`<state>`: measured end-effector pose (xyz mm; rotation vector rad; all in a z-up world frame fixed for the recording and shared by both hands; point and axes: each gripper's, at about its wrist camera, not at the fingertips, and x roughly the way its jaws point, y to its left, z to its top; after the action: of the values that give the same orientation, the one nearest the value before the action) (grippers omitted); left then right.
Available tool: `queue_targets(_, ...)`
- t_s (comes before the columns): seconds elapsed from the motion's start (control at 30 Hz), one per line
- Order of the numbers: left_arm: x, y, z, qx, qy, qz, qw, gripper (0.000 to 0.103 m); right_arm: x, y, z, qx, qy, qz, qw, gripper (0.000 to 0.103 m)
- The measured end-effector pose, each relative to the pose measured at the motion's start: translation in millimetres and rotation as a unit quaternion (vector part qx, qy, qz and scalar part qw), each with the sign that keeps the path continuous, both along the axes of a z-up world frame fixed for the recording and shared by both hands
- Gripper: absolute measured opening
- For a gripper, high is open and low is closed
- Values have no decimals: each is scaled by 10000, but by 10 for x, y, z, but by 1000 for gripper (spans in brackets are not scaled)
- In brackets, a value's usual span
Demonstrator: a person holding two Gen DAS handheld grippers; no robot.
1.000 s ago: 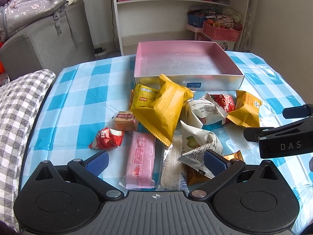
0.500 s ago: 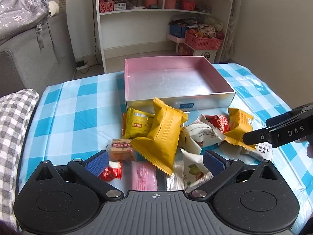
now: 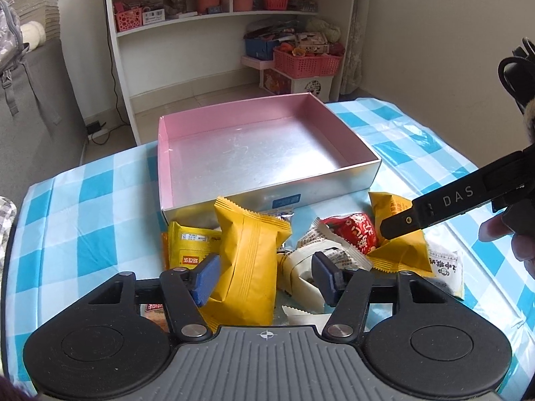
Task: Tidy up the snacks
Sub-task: 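Grasp a yellow cake packet with the right tool while the left tool grasps another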
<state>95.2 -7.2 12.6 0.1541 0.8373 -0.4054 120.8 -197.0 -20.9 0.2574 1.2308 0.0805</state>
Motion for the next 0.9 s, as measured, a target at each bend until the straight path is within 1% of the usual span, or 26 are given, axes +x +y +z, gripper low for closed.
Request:
queue_targets(0.17,64,-77,-118,374,101,-32,9992,55,64,9,-108,-97,163,-187,9996,62)
queue_targets(0.3,76,-96,-113,381,98,-53,9992,56,90,29,-178,-116,255,-260,9993,60)
queue_targets(0.5,93,-113,-157,456,183,-130,9987,60,97,70,-179,-214,200,-239,9993,57)
queue_targets(0.63,80,-115,-169,529,234,-195,9981,60,95,74,-170,-199,175,-222,9994,54)
queue_targets(0.67,75,-114,-178,563,252,-210,9979,60,94,70,-167,-181,164,-223,9995,51)
queue_targets(0.77,65,-102,-216,633,317,-204,9973,58,93,51,-154,-93,134,-227,9996,41)
queue_targets(0.9,50,-76,-274,825,314,-54,9961,43,78,58,-134,-156,66,-192,9997,36)
